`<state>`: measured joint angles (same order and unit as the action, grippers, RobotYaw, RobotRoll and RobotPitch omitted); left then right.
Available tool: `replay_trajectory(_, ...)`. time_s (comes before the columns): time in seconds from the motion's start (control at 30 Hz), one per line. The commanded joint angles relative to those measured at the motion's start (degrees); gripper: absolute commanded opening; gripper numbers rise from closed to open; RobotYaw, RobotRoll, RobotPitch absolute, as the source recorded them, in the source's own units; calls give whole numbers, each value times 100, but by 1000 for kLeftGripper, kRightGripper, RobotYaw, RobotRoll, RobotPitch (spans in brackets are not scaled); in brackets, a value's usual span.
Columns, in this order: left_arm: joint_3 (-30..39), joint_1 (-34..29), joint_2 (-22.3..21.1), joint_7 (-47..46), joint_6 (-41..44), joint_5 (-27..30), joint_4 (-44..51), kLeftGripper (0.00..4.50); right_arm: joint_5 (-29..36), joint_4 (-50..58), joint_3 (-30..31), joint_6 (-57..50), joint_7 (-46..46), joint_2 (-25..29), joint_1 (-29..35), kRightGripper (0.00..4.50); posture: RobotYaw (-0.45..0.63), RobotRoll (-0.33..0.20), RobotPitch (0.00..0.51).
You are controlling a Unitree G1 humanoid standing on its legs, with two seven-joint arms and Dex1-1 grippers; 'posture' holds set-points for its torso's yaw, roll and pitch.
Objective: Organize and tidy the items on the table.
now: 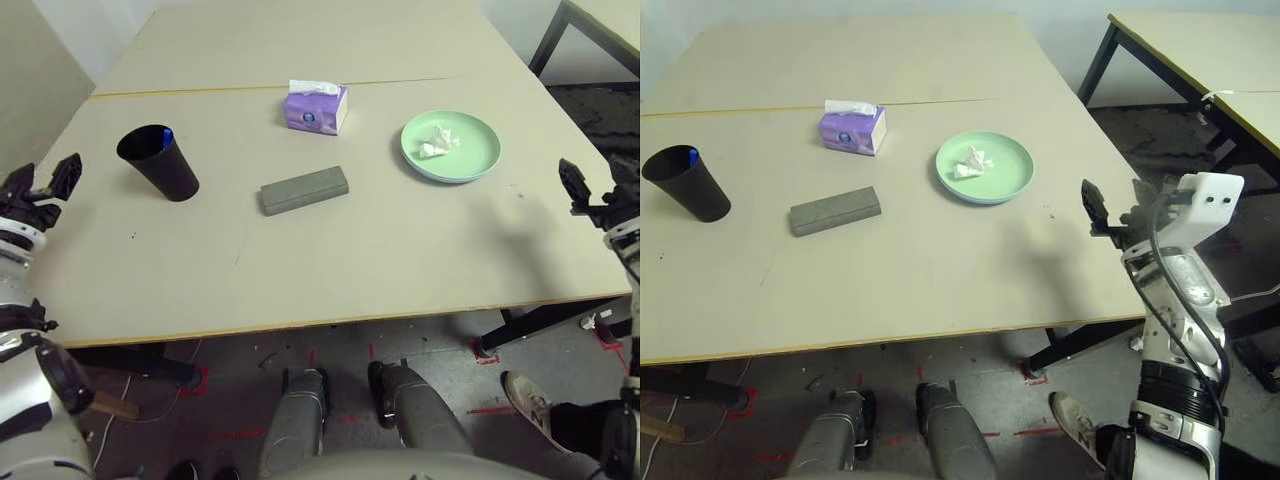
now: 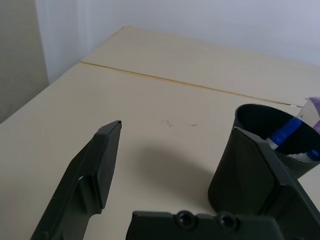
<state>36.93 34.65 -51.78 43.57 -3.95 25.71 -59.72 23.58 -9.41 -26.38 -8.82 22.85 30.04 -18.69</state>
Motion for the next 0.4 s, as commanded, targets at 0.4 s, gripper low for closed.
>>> replay_trajectory(0.4, 134, -654, -152, -103, 254, 236, 820, 4471, -8, 612, 107, -76, -323, -383, 497, 4500, -18, 0, 258)
